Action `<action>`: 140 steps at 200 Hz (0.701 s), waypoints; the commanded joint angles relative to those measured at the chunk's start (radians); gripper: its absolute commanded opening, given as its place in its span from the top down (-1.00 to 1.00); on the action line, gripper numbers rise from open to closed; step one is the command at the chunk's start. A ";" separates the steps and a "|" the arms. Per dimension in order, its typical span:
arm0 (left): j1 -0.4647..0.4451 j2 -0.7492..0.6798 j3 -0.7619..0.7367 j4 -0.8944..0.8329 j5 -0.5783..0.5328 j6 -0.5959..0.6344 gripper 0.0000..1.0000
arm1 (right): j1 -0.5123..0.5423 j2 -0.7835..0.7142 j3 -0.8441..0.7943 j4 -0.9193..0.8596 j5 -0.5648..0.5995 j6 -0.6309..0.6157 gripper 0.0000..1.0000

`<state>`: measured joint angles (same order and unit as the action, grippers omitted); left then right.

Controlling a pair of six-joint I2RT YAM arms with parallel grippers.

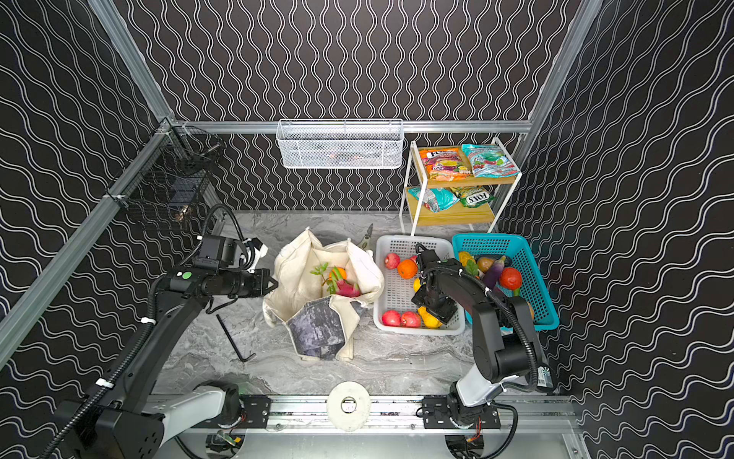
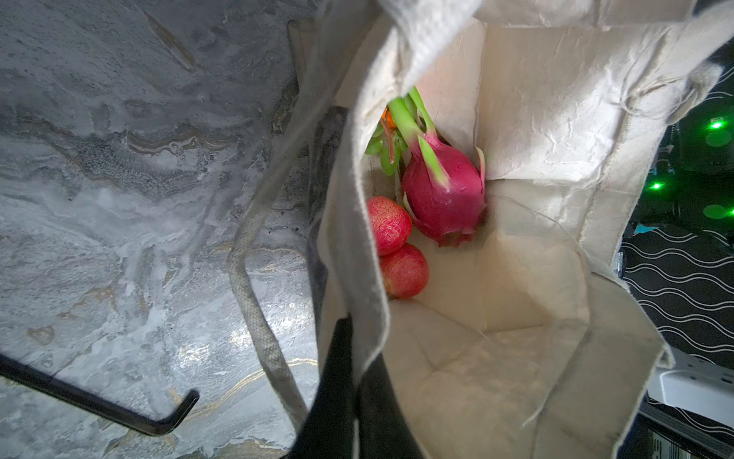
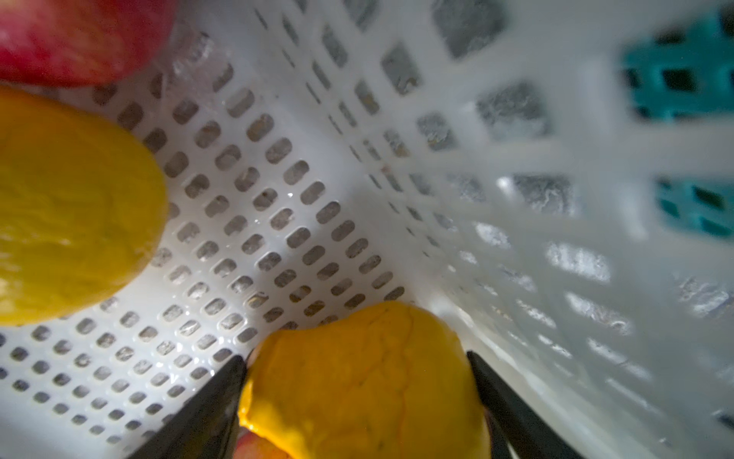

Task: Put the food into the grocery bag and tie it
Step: 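Close the right gripper on the yellow pear and lift it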

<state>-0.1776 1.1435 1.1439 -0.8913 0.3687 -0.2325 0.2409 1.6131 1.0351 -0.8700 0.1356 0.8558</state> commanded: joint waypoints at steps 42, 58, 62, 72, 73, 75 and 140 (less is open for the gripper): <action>0.000 -0.007 -0.015 0.013 0.002 0.017 1.00 | -0.001 -0.089 0.028 0.016 0.025 0.033 -0.36; 0.000 -0.008 -0.017 0.016 0.006 0.015 1.00 | 0.000 -0.100 0.046 0.017 0.049 0.023 -0.38; 0.000 -0.007 -0.017 0.017 0.006 0.015 1.00 | -0.001 -0.101 0.049 0.019 0.051 0.018 -0.39; 0.001 -0.006 -0.013 0.015 0.005 0.016 1.00 | -0.001 -0.098 0.058 0.019 0.054 0.010 -0.38; 0.000 -0.005 -0.013 0.015 0.004 0.016 1.00 | -0.001 -0.098 0.058 0.020 0.054 0.010 -0.38; 0.001 -0.005 -0.013 0.014 0.004 0.016 1.00 | -0.001 -0.096 0.060 0.019 0.053 0.009 -0.38; 0.000 -0.009 -0.016 0.012 0.003 0.018 1.00 | 0.003 -0.100 0.069 0.035 -0.005 -0.003 -0.40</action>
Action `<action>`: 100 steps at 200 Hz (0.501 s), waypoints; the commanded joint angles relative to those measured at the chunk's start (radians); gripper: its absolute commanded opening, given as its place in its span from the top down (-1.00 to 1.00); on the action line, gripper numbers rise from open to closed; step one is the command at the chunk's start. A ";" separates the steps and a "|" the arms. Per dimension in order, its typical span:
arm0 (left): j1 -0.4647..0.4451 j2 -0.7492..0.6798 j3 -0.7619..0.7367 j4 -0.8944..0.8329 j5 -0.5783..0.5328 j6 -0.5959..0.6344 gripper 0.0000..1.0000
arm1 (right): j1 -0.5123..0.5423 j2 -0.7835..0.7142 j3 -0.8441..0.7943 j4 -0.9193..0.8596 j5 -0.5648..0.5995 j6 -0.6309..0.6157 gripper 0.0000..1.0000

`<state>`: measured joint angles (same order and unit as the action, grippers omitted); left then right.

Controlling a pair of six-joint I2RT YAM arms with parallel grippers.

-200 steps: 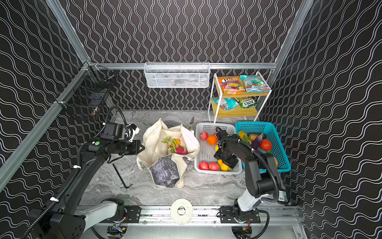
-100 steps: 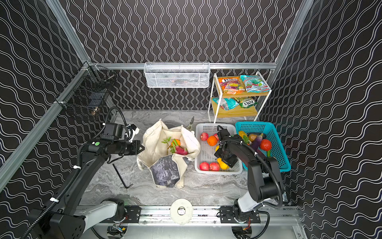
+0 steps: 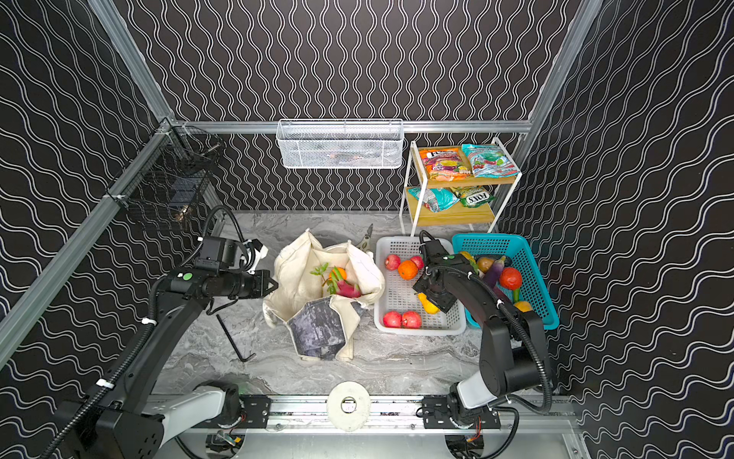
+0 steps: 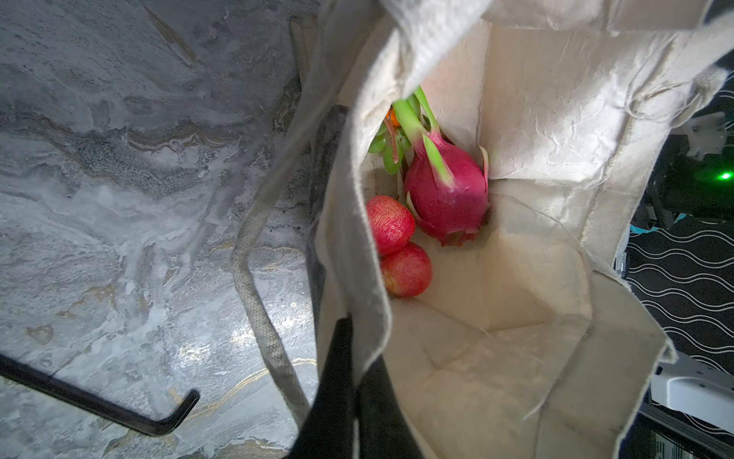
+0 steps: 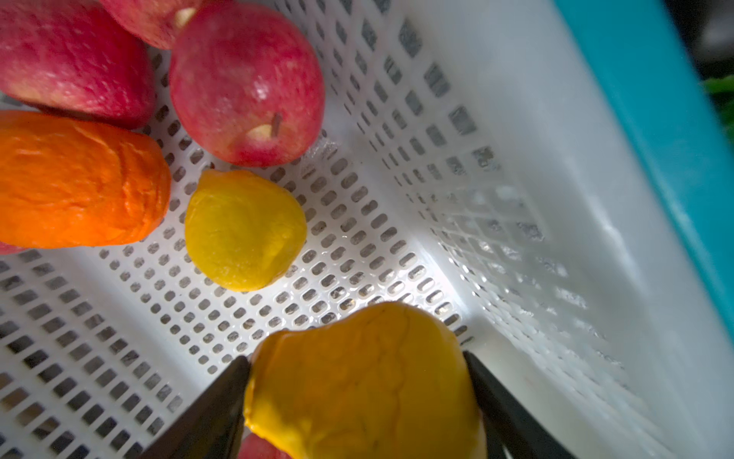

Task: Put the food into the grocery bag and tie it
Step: 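Close the right gripper on the yellow pear and lift it, then carry the yellow pear over the tote bag with the right gripper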

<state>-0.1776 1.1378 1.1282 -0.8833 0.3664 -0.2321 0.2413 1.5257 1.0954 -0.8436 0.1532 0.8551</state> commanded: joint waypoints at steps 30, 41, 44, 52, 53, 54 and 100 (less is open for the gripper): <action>0.001 0.000 0.003 0.007 0.008 0.017 1.00 | 0.004 -0.039 0.035 -0.001 -0.039 -0.008 -0.40; 0.001 -0.001 0.002 0.009 0.008 0.016 1.00 | 0.006 -0.050 0.050 -0.012 -0.042 -0.008 -0.40; 0.000 0.000 0.002 0.009 0.008 0.016 1.00 | 0.006 -0.054 0.056 -0.016 -0.044 -0.008 -0.40; 0.000 0.000 -0.001 0.010 0.008 0.015 1.00 | 0.006 -0.060 0.070 -0.027 -0.047 -0.007 -0.40; 0.000 0.000 -0.001 0.010 0.007 0.015 1.00 | 0.007 -0.062 0.072 -0.029 -0.048 -0.007 -0.40; 0.001 0.000 -0.001 0.009 0.008 0.016 1.00 | 0.007 -0.064 0.074 -0.031 -0.048 -0.007 -0.40; 0.001 0.000 0.005 0.004 0.006 0.018 1.00 | 0.012 -0.119 0.180 -0.097 -0.053 -0.008 -0.41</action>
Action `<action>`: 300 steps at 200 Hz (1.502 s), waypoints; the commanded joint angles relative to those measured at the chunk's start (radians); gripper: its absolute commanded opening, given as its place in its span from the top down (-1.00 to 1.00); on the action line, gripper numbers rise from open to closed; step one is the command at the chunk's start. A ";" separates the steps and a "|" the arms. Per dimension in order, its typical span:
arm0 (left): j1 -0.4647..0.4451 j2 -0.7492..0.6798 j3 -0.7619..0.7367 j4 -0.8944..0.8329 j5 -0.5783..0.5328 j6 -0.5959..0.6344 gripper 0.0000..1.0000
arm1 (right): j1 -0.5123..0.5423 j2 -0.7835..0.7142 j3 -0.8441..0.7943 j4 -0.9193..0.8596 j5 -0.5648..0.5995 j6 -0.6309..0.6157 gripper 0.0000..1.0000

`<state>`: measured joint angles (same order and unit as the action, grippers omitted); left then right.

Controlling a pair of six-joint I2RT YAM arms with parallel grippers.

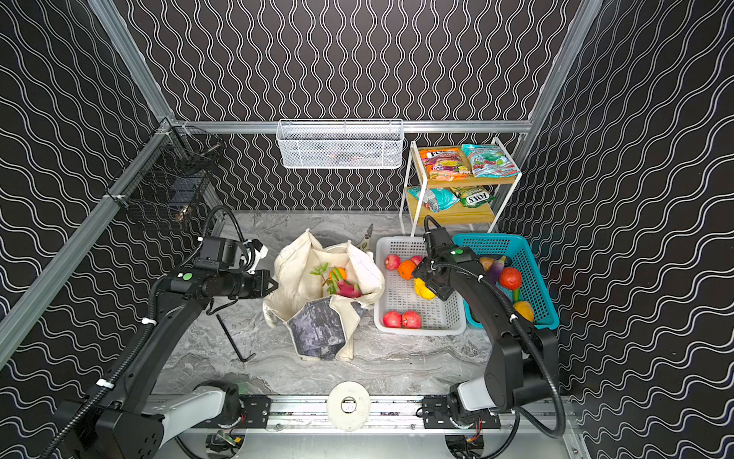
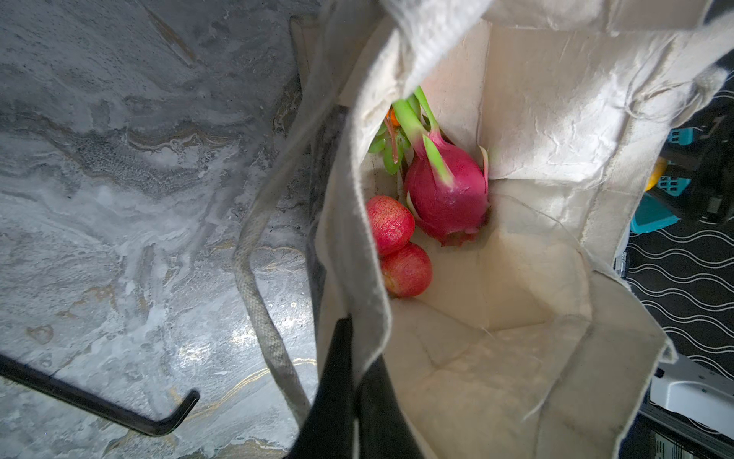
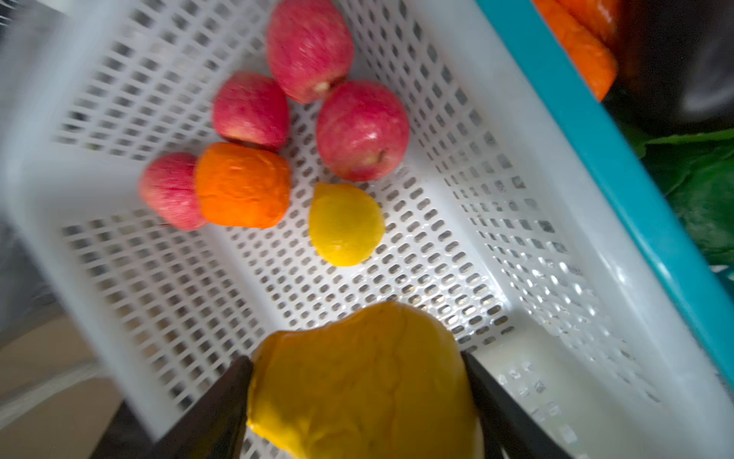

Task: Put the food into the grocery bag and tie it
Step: 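Carry the yellow pear over the tote bag with the right gripper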

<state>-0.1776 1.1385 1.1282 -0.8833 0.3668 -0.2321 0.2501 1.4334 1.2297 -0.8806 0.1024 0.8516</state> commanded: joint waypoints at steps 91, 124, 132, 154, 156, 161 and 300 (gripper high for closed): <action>0.000 0.001 0.006 0.010 0.014 0.016 1.00 | 0.176 -0.053 0.381 -0.123 0.037 -0.024 -0.42; 0.000 0.002 0.006 0.013 0.018 0.015 1.00 | 0.324 0.027 0.514 -0.112 0.041 -0.043 -0.42; 0.000 0.000 0.005 0.014 0.018 0.015 1.00 | 0.356 0.051 0.540 -0.108 0.039 -0.049 -0.42; 0.000 -0.003 0.002 0.012 0.017 0.017 1.00 | 0.447 0.117 0.595 -0.095 0.049 -0.054 -0.42; 0.001 -0.003 0.002 0.013 0.017 0.017 1.00 | 0.455 0.123 0.599 -0.094 0.050 -0.054 -0.43; 0.000 -0.005 0.001 0.013 0.017 0.017 1.00 | 0.471 0.139 0.609 -0.092 0.048 -0.056 -0.43; 0.000 -0.019 -0.017 0.018 0.040 0.016 1.00 | 0.632 0.480 0.655 0.080 -0.017 -0.101 -0.43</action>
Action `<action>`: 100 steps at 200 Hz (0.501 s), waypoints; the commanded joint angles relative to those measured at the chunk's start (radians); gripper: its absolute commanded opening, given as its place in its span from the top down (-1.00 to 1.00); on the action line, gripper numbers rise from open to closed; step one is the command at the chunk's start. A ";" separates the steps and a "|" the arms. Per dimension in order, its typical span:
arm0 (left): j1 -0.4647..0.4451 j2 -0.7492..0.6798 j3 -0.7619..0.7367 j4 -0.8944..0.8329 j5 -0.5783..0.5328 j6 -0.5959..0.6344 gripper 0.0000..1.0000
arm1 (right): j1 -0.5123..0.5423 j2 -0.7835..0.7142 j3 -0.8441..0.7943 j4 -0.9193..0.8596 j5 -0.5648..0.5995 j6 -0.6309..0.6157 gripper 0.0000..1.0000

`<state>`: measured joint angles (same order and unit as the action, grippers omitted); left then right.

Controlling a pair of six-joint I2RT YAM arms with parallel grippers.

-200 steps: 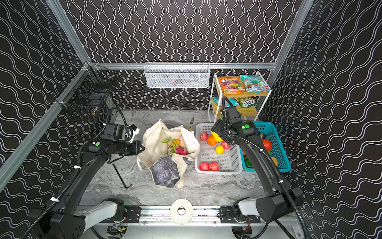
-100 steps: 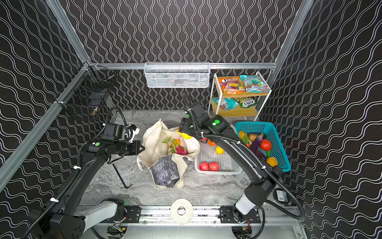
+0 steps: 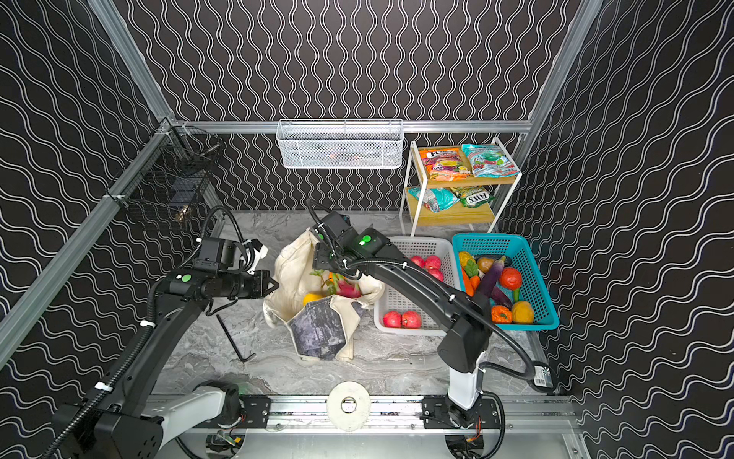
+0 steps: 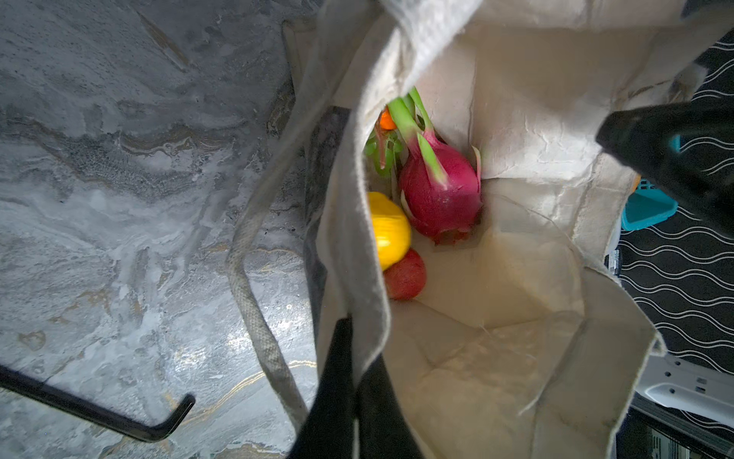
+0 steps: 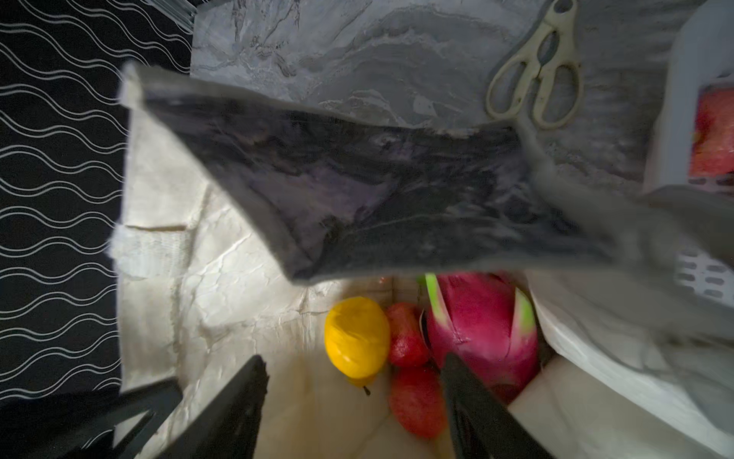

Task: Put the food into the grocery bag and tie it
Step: 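Carry the yellow pear over the tote bag with the right gripper, then lower the pear into the bag and open the right gripper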

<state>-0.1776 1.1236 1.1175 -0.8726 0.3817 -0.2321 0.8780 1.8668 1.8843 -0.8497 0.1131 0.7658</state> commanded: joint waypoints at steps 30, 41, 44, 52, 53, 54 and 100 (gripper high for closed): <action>0.000 -0.004 -0.008 0.008 0.023 0.019 1.00 | 0.004 0.096 -0.036 0.085 -0.038 -0.017 -0.43; 0.000 -0.005 -0.006 0.005 0.022 0.022 1.00 | 0.004 0.111 -0.050 0.091 -0.046 -0.018 -0.43; 0.001 -0.004 -0.006 0.005 0.022 0.022 1.00 | 0.004 0.113 -0.053 0.093 -0.048 -0.019 -0.43; 0.000 -0.004 -0.005 0.003 0.021 0.024 1.00 | 0.005 0.119 -0.064 0.101 -0.053 -0.018 -0.43; 0.001 -0.004 -0.004 0.002 0.021 0.024 1.00 | 0.005 0.120 -0.065 0.102 -0.054 -0.019 -0.43; 0.000 -0.004 -0.003 0.002 0.020 0.025 1.00 | 0.004 0.121 -0.067 0.101 -0.054 -0.018 -0.43; 0.000 -0.001 0.003 0.001 0.020 0.027 1.00 | 0.005 0.145 -0.095 0.117 -0.056 -0.021 -0.43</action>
<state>-0.1776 1.1233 1.1122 -0.8688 0.3889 -0.2295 0.8818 2.0018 1.7954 -0.7494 0.0677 0.7444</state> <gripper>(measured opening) 0.057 0.714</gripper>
